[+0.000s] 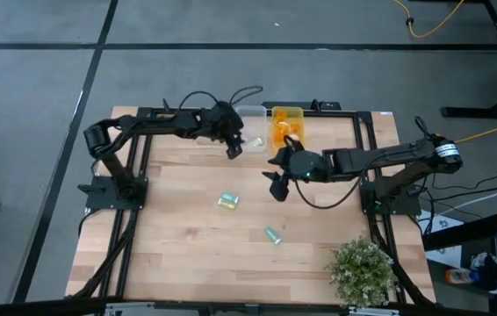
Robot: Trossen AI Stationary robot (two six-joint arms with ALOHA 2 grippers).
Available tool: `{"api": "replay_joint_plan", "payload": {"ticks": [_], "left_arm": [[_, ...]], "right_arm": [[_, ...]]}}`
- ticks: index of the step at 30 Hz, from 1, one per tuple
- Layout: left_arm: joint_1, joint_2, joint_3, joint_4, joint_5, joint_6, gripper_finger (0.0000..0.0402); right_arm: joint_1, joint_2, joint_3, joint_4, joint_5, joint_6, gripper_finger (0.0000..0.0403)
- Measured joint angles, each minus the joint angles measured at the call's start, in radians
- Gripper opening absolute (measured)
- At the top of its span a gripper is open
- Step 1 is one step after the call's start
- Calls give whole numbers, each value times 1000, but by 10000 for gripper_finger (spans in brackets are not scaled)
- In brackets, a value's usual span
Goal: Pick and place medicine bottles into bin by pill shape (circle, oval)
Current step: Put the small blue pill bottle into the transparent bin
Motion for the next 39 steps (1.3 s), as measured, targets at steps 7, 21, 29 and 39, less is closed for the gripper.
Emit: {"api": "replay_joint_plan", "payload": {"ticks": [7, 21, 29, 39], "left_arm": [[-119, -112, 0, -266, 16, 74, 159], [-306, -138, -166, -258, 15, 129, 159], [-368, -137, -278, -110, 10, 61, 159], [-445, -131, -341, 34, -24, 46, 159]], "right_arm": [[69, 6, -3, -194, -1, 170, 209], [174, 107, -3, -298, -54, 376, 209], [190, 181, -3, -298, -54, 379, 209], [190, 205, -4, -296, -54, 378, 209]]}}
